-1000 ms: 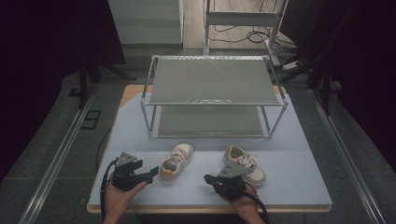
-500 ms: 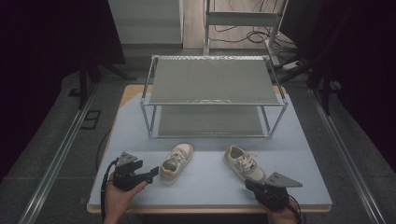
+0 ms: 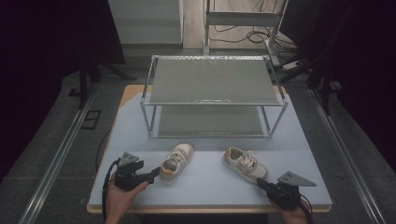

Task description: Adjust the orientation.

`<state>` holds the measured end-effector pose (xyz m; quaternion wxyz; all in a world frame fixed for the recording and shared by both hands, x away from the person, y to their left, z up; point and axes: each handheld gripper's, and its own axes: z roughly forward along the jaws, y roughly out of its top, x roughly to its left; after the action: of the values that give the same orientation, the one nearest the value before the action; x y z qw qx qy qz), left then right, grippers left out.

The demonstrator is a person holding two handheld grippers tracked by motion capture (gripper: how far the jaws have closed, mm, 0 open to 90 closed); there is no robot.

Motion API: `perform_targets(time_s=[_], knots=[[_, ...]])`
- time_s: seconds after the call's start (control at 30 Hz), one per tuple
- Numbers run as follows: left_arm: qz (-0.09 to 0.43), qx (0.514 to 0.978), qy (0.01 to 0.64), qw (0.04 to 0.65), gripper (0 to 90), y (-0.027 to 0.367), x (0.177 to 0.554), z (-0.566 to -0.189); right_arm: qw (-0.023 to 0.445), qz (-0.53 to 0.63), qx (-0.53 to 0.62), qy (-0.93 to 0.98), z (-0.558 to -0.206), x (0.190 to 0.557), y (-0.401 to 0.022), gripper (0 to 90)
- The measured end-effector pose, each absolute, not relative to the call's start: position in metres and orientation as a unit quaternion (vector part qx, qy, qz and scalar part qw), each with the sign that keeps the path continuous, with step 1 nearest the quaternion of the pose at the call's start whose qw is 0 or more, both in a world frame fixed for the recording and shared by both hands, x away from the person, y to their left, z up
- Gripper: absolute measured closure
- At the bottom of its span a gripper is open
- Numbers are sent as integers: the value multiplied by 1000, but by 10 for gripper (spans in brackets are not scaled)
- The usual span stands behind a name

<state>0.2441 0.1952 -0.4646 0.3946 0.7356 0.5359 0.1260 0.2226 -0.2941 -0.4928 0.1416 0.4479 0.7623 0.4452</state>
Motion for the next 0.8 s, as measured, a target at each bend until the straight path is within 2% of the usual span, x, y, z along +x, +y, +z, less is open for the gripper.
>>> perform_targets(time_s=[0.33, 0.8], knots=[[133, 731, 535, 402, 261, 198, 239, -456, 157, 431, 486, 744, -491, 251, -314, 894], [137, 726, 539, 405, 261, 203, 237, -453, 171, 402, 512, 739, -488, 320, -304, 892]])
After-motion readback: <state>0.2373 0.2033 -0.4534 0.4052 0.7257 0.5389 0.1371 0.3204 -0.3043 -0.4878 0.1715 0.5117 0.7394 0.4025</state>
